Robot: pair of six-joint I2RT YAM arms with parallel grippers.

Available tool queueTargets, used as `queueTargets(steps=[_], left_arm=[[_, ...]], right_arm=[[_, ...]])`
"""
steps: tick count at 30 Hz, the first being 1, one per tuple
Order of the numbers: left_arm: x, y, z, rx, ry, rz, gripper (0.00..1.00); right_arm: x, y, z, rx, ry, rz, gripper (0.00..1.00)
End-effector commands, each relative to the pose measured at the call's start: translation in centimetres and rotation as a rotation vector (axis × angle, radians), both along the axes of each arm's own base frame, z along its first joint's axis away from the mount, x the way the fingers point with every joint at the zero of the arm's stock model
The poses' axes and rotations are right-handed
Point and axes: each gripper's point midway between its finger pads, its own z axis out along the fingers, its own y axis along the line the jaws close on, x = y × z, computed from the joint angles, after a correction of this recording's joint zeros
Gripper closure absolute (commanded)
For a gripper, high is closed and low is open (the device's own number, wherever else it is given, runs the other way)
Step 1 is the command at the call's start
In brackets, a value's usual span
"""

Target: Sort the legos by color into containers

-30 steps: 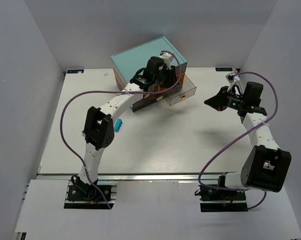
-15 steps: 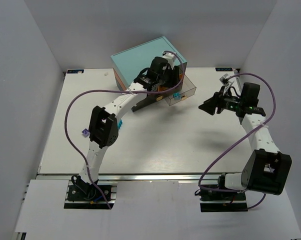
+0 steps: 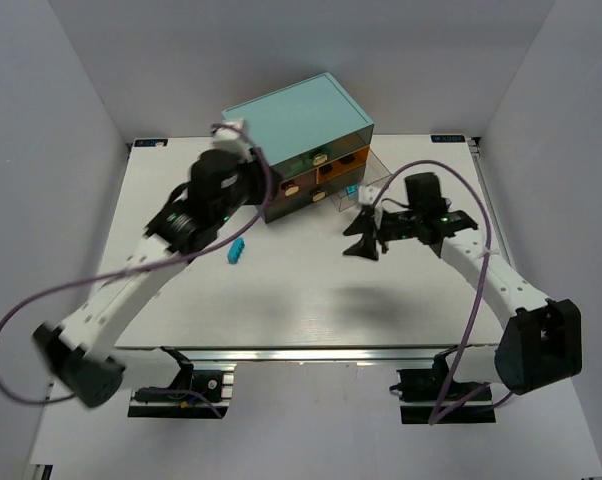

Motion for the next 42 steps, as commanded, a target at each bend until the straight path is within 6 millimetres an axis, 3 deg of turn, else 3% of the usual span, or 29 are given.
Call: queueTargets(steps=[1, 2, 3, 4, 5, 6, 8, 9, 10, 11, 12, 13, 14, 15, 16, 17, 18, 20, 24, 26, 30, 31, 37, 38, 42], left_arm=[[-3.2, 7.1, -2.6, 0.026, 0.081, 0.263, 0.38], [-4.7, 8.7, -2.0, 0.000, 0.073, 0.297, 0.36], [-6.0, 9.9, -3.2, -0.005, 0.126, 0.345, 0.35], [-6.7, 11.1, -3.6, -0.014, 0.140, 0.395, 0.34], [-7.9, 12.2, -4.1, -0.032, 0.147, 0.417, 0.33], [-8.9, 12.9, -5.0, -0.050, 0.185, 0.452, 0.33], [-10.2, 14.3, -6.2, -0.069, 0.218, 0.508, 0.32], [-11.4, 15.2, -6.5, -0.100, 0.238, 0.541, 0.32], [-11.9, 15.7, -6.8, -0.110, 0.250, 0.561, 0.32], [-12.4, 16.3, -7.1, -0.114, 0.257, 0.584, 0.32], [-13.3, 17.0, -7.1, -0.130, 0.264, 0.601, 0.32], [-13.7, 17.4, -7.2, -0.130, 0.267, 0.608, 0.32], [-14.3, 18.1, -7.3, -0.126, 0.275, 0.630, 0.32], [-14.8, 18.6, -7.0, -0.134, 0.269, 0.640, 0.32], [-15.1, 19.0, -6.9, -0.135, 0.267, 0.651, 0.31], [-15.5, 19.5, -6.9, -0.134, 0.268, 0.667, 0.31], [-16.1, 20.4, -6.8, -0.132, 0.270, 0.695, 0.31], [-16.8, 21.2, -6.3, -0.153, 0.258, 0.721, 0.31], [-18.0, 22.5, -6.1, -0.166, 0.255, 0.751, 0.31], [-18.3, 22.6, -6.3, -0.175, 0.257, 0.750, 0.32], [-18.5, 22.5, -6.8, -0.183, 0.268, 0.743, 0.31], [-18.5, 22.5, -6.9, -0.185, 0.267, 0.740, 0.31], [-18.6, 22.6, -6.7, -0.176, 0.259, 0.739, 0.31], [-18.6, 22.7, -6.6, -0.174, 0.257, 0.738, 0.30], [-18.9, 22.7, -6.8, -0.181, 0.259, 0.730, 0.30]], right_arm=[[-2.1, 3.7, -0.2, -0.028, -0.288, 0.286, 0.31], [-2.5, 4.5, -0.6, -0.032, -0.324, 0.338, 0.23], [-2.3, 5.2, -0.3, -0.036, -0.393, 0.382, 0.18], [-2.5, 6.5, -1.4, -0.049, -0.432, 0.452, 0.11], [-2.8, 7.6, -1.9, -0.057, -0.528, 0.535, 0.11], [-2.3, 8.3, -2.3, -0.083, -0.571, 0.565, 0.11], [-1.6, 11.5, -3.0, -0.091, -0.693, 0.698, 0.11], [-1.3, 11.9, -5.8, -0.146, -0.637, 0.747, 0.12], [-0.2, 13.9, -4.0, -0.141, -0.708, 0.767, 0.13], [0.0, 15.1, -4.2, -0.150, -0.731, 0.800, 0.14], [0.4, 15.7, -6.8, -0.194, -0.672, 0.839, 0.17], [0.6, 16.8, -6.8, -0.203, -0.687, 0.864, 0.18], [1.6, 18.7, -4.8, -0.190, -0.762, 0.873, 0.20], [2.0, 19.2, -6.9, -0.223, -0.723, 0.899, 0.23], [2.0, 20.2, -7.0, -0.228, -0.740, 0.917, 0.24], [2.5, 21.7, -5.7, -0.220, -0.798, 0.919, 0.25], [3.0, 22.1, -7.1, -0.242, -0.796, 0.932, 0.26], [2.8, 23.6, -7.4, -0.250, -0.838, 0.950, 0.27], [3.4, 25.5, -9.9, -0.321, -0.875, 0.926, 0.28], [3.5, 27.2, -10.1, -0.335, -0.899, 0.879, 0.28], [4.6, 28.7, -12.0, -0.416, -0.916, 0.819, 0.30], [4.8, 29.3, -11.5, -0.417, -0.931, 0.804, 0.30], [6.0, 30.5, -13.6, -0.491, -0.975, 0.773, 0.30], [6.2, 30.9, -13.1, -0.489, -0.992, 0.766, 0.30], [6.7, 30.3, -14.3, -0.536, -1.015, 0.795, 0.32]])
